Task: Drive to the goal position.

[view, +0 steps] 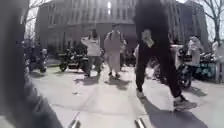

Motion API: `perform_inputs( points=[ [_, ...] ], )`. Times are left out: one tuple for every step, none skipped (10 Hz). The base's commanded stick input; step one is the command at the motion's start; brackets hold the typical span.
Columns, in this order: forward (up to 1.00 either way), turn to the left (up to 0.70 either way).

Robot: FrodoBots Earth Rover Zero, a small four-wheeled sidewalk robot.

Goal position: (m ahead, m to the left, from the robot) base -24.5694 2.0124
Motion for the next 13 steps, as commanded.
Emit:
perform_inputs(
  points=[
    [0.85, 0.01],
    [0.85, 0.01],
    [0.85, 0.01],
    [0.85, 0.01],
    [0.85, 0.01],
    [0.85, 0.01],
    [0.85, 0.01],
    [0.85, 0.01],
    [0.85, 0.01],
    [0.85, 0.01],
    [0.51, 0.01],
    [0.00, 0.00],
    [0.00, 0.00]
  ],
)
